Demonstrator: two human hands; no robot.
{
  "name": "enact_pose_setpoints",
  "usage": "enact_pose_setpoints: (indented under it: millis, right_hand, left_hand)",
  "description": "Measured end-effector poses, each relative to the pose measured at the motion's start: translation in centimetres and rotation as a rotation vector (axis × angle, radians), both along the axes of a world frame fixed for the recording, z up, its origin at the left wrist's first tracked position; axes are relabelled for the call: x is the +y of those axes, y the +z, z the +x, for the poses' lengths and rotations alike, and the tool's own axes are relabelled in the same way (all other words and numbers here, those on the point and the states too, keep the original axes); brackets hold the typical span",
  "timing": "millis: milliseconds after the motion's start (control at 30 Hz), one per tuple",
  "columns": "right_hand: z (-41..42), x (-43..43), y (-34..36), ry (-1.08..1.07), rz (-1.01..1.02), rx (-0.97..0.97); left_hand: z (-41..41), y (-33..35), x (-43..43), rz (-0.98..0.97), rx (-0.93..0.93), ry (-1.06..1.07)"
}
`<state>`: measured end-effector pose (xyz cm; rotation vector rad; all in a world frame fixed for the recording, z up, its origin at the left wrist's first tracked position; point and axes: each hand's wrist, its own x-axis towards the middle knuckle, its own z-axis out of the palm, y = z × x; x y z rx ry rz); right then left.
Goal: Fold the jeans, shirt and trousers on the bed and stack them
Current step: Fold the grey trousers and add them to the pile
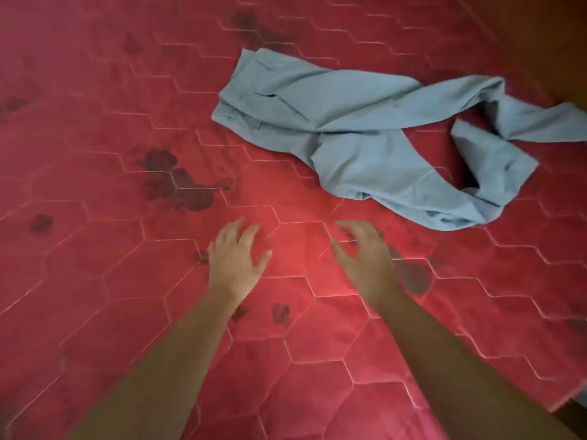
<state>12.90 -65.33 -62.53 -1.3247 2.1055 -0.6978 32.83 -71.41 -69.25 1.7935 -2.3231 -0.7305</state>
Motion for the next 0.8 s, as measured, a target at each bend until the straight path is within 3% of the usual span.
enact_pose_setpoints:
  millis: [67,200,400,800]
  right_hand:
    - [-0.7,-2.0,-1.0,0.01,-0.027,0.004]
    - [-1.3,-6.4,-2.7,0.015,-0.106,0.063]
    - [-0.8,-12.3,-5.2,-0.029,-0.175,0.162]
    - [-2.5,-15.9,-6.2,-0.208,-0.163,0.021]
  left_hand:
    - [0.2,-2.0,-0.7,0.053,-0.058,0.026]
    - [0.4,-3.6,-0.2,-0.092,-0.09,0.064]
    - [0.0,-4.3,0.0,-0.147,-0.15,0.068]
    - [0.0,-4.6,-0.1,-0.19,-0.154,0.067]
